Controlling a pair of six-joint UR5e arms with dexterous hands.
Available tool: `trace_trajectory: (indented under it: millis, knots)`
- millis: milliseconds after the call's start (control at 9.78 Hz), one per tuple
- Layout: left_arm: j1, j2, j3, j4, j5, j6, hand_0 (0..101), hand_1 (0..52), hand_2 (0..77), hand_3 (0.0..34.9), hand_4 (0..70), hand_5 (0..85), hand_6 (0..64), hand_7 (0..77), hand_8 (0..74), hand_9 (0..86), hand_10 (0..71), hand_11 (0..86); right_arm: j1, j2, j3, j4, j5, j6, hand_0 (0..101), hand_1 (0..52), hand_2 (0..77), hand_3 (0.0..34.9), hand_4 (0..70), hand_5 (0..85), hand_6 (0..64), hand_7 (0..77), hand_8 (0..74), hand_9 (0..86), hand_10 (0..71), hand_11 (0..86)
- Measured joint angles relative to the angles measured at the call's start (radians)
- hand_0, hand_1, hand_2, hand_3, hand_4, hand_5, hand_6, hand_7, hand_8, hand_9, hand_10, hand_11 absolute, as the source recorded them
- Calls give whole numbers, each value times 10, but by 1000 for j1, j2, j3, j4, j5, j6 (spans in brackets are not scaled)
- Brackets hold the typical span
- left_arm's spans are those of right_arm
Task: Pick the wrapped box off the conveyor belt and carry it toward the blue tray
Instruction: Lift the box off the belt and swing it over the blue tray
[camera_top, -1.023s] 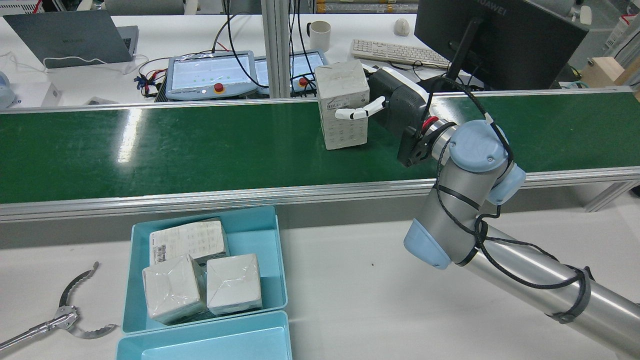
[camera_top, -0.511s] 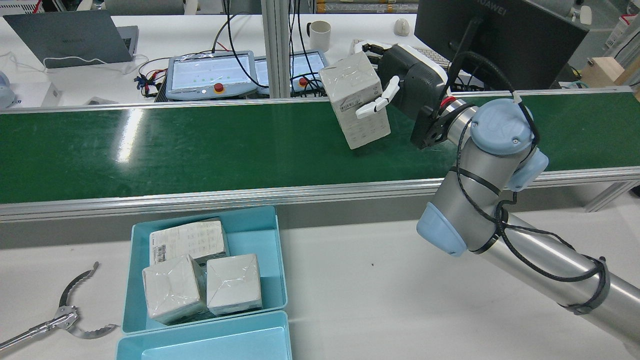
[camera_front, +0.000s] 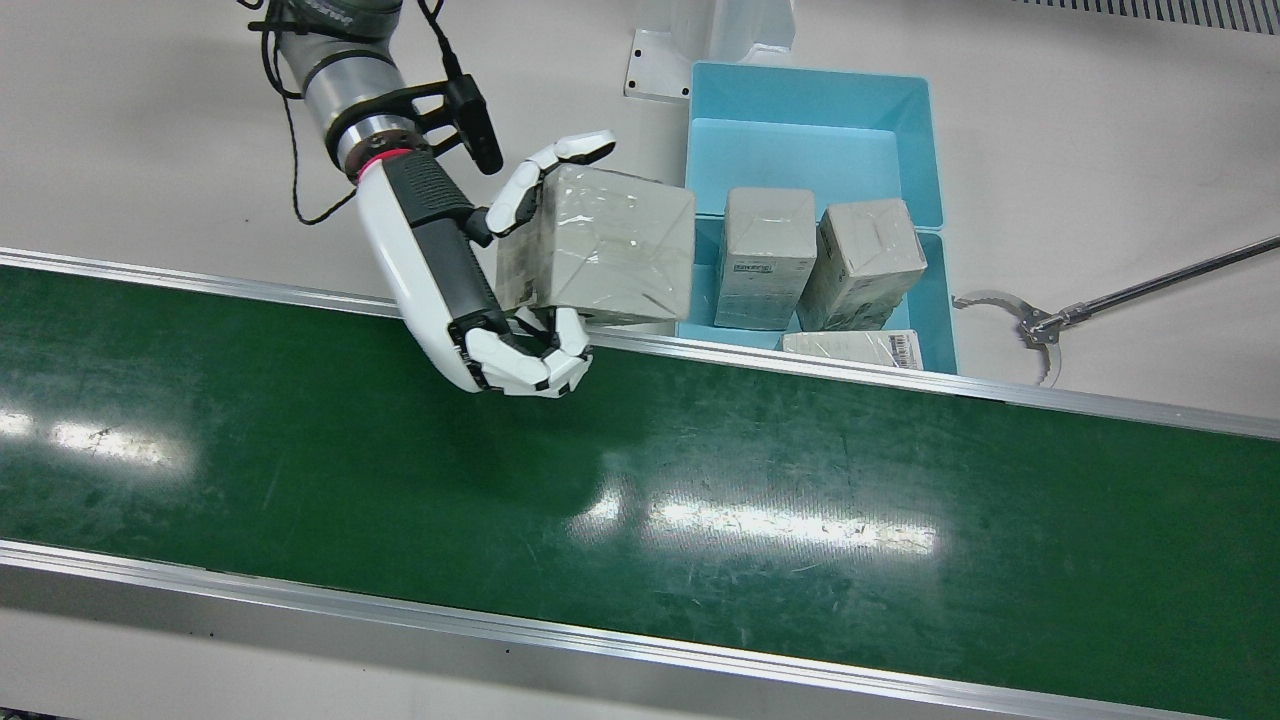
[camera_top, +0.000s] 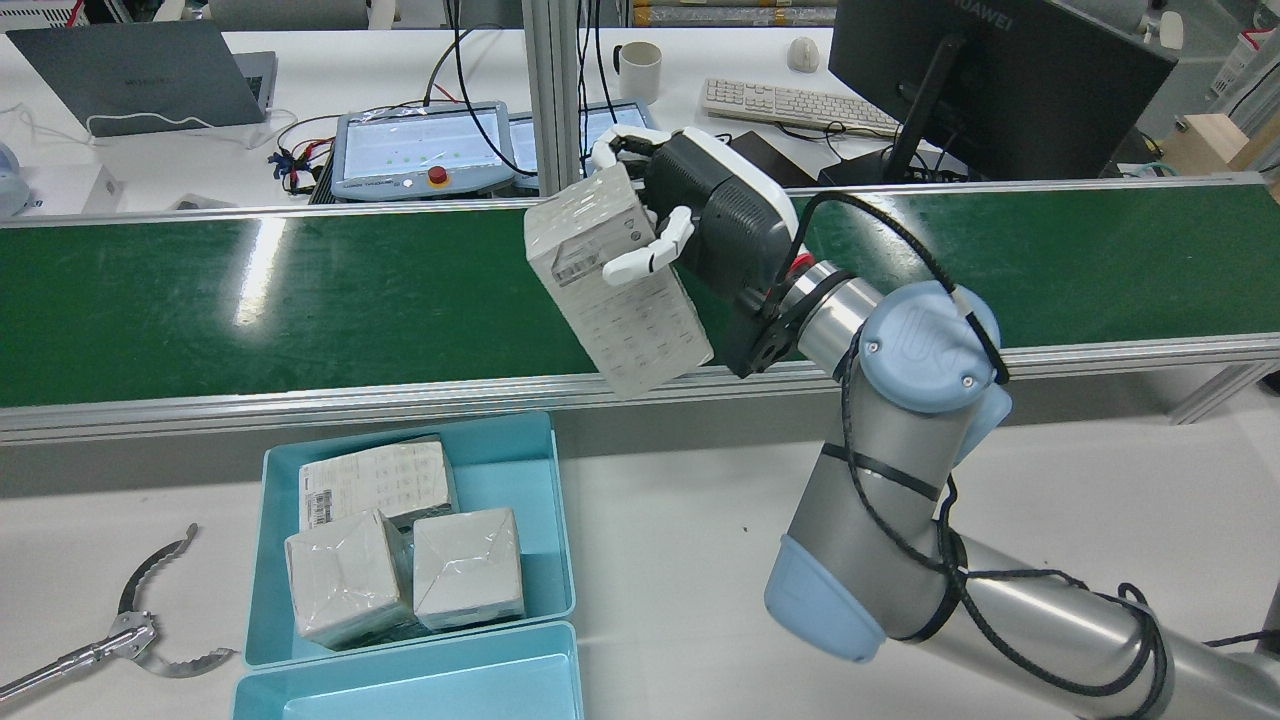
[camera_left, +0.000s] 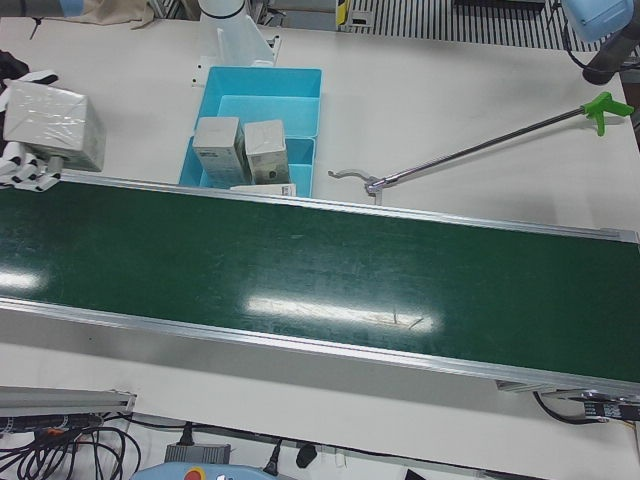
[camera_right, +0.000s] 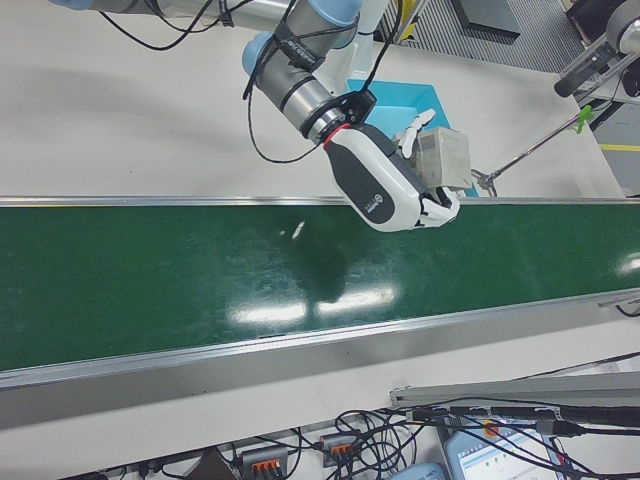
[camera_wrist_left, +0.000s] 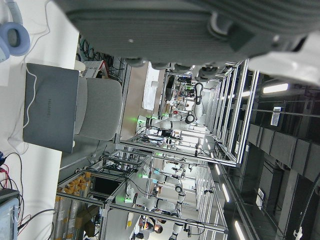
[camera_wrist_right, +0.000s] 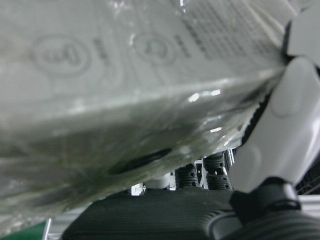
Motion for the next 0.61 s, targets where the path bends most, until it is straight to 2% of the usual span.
trace_trajectory:
  millis: [102, 205, 307, 409, 511, 614]
  knots:
    - [0, 0, 0, 0, 0, 0, 0, 0, 5, 0, 0, 11, 0, 0, 0, 0, 5, 0, -74, 27, 1, 2, 60, -57, 485, 0, 251, 73, 305, 693, 431, 693, 671, 802, 540, 589]
    - [0, 0, 0, 0, 0, 0, 0, 0, 5, 0, 0, 11, 0, 0, 0, 0, 5, 0, -136, 48, 0, 7, 112, -109, 484, 0, 262, 59, 311, 693, 436, 698, 704, 813, 535, 633]
    - [0, 0, 0, 0, 0, 0, 0, 0, 5, 0, 0, 11, 0, 0, 0, 0, 5, 0, -195, 62, -2, 22, 161, -148, 485, 0, 262, 40, 311, 698, 442, 698, 704, 813, 535, 654]
    - [0, 0, 0, 0, 0, 0, 0, 0, 5, 0, 0, 11, 0, 0, 0, 0, 5, 0, -244, 70, -12, 45, 195, -176, 499, 0, 207, 4, 360, 840, 513, 774, 654, 829, 535, 654]
    - [0, 0, 0, 0, 0, 0, 0, 0, 5, 0, 0, 11, 0, 0, 0, 0, 5, 0, -275, 78, -28, 63, 210, -194, 499, 0, 207, 4, 360, 840, 513, 774, 654, 829, 535, 654]
    - [0, 0, 0, 0, 0, 0, 0, 0, 5, 0, 0, 11, 0, 5, 0, 0, 5, 0, -292, 83, -41, 73, 214, -205, 495, 0, 207, 47, 338, 851, 518, 774, 605, 829, 535, 654]
